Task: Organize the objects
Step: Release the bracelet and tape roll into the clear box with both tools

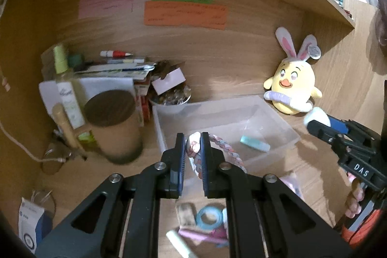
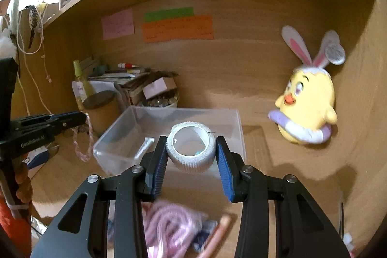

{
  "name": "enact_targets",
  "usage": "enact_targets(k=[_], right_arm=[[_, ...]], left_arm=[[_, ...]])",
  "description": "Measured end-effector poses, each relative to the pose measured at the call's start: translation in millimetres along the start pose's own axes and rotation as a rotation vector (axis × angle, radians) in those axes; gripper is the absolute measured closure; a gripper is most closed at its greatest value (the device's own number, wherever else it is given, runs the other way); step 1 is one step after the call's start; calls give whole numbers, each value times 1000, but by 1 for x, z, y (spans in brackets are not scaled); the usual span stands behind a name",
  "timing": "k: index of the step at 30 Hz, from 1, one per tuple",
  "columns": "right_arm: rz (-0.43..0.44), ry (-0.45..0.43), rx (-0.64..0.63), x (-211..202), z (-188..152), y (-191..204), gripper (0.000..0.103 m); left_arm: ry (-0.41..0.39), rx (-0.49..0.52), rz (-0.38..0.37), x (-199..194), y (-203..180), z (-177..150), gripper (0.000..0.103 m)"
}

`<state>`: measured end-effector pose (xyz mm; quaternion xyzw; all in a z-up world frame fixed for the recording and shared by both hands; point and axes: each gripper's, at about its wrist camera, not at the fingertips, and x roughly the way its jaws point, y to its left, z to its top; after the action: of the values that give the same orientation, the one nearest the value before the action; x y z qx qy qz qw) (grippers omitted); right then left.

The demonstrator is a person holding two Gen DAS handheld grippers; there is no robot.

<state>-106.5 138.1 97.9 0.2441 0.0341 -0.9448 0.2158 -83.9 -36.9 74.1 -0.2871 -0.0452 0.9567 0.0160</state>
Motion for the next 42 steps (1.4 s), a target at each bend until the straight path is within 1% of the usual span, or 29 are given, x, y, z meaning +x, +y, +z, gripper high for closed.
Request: enact_targets(k=[3,7,9,11,13,17,22,27,29,31,32,34,35,36,38,40,42], right_arm=[[4,11,-21,13,9,3,67],[7,58,-50,38,17,5,67],[15,97,-57,53,18,4,67],[54,164,-59,73,16,2,67],[74,221,-52,90,12,1,67],[67,287,-48,114,2,-3,67],[41,319,-65,126,-3,-4,67],[11,320,-93,126,-6,0,66],[2,317,-105,124,-6,2,61],[-5,299,-108,118,-5,2,51],[-7,285,-108,113,-4,2,49],[-9,254,-105,101,-1,1,43],[-12,243,-108,96,0,1,42],[-15,232,-112,91,2,1,39],[-23,202,-120,77,4,0,35],[-31,174,-126,61,3,-2,25],[-46,144,-126,46,0,-4,23]], left_arm=[[22,1,-6,16,-4,8,92],[71,17,0,42,-9,13,92],[100,27,9,58,-11,15,92],[127,26,15,72,-12,15,92],[156,25,17,87,-13,15,92],[206,29,21,108,-15,12,92],[261,39,14,126,-17,5,92],[281,62,-3,127,-24,0,90],[272,66,-11,121,-26,1,84],[247,64,-19,110,-27,3,70],[229,64,-19,103,-27,5,65],[189,63,-10,89,-27,7,43],[170,63,-2,81,-27,7,39],[150,66,7,72,-26,7,32],[125,74,18,57,-26,5,26],[103,71,20,42,-23,2,11],[85,55,29,28,-17,-5,8]])
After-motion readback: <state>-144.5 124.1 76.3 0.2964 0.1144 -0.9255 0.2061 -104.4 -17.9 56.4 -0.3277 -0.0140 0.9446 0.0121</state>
